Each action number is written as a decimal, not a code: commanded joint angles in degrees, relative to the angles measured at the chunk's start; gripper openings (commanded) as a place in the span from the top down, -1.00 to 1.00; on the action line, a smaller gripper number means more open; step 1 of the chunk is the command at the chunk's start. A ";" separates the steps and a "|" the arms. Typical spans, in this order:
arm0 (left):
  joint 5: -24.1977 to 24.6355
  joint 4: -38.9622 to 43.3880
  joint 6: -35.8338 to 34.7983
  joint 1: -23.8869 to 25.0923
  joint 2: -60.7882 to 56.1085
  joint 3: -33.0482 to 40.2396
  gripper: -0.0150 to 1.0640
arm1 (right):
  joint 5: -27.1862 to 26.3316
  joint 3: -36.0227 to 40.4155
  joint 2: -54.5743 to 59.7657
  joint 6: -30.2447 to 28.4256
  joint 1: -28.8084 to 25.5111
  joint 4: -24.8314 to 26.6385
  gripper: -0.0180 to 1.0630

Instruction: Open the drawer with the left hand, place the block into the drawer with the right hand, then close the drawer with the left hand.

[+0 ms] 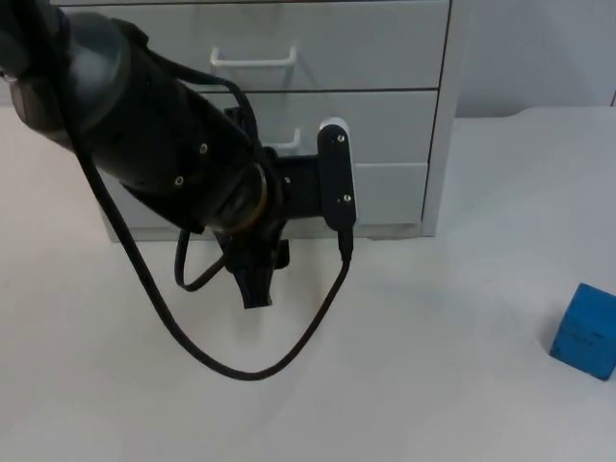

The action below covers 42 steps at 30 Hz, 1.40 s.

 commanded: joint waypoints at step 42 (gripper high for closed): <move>3.07 -14.05 0.03 -12.88 -5.77 12.30 0.98 | -0.91 -0.44 0.14 -0.03 -0.24 -0.11 -0.98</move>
